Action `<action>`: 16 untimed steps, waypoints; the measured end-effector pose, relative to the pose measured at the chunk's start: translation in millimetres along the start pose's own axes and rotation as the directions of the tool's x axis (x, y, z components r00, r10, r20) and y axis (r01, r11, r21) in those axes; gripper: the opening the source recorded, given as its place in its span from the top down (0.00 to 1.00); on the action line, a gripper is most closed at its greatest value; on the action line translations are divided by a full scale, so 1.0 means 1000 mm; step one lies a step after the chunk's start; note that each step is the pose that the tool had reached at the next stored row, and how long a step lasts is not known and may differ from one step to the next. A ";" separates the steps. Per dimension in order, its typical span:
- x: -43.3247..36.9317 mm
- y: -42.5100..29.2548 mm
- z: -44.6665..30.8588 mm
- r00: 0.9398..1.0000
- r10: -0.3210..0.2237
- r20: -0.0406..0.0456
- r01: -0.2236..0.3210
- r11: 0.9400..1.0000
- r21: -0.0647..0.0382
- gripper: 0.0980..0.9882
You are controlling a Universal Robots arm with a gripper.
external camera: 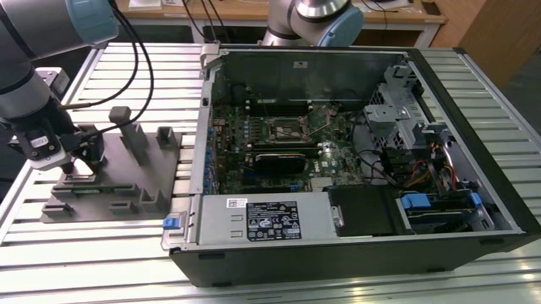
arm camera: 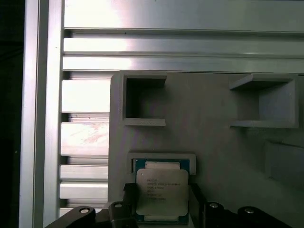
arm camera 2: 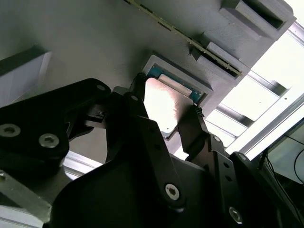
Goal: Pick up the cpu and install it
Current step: 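Pick up the cpu and move it towards the insertion slot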
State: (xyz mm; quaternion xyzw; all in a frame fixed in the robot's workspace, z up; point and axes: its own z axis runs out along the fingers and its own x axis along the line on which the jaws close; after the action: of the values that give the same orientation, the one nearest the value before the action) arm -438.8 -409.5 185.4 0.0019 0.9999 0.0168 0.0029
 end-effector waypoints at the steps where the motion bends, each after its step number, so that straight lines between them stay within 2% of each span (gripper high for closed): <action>1: -0.0001 0.0001 -0.0008 1.000 0.000 0.001 0.000 1.000 -0.001 0.52; 9: 0.0000 0.0004 -0.0136 1.000 0.000 0.000 0.000 1.000 0.000 0.52; 16: -0.0001 0.0010 -0.0294 1.000 0.000 0.000 0.000 1.000 0.000 0.52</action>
State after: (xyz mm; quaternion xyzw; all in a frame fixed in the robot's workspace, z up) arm -438.9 -409.5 214.9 0.0019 0.9999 0.0167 0.0027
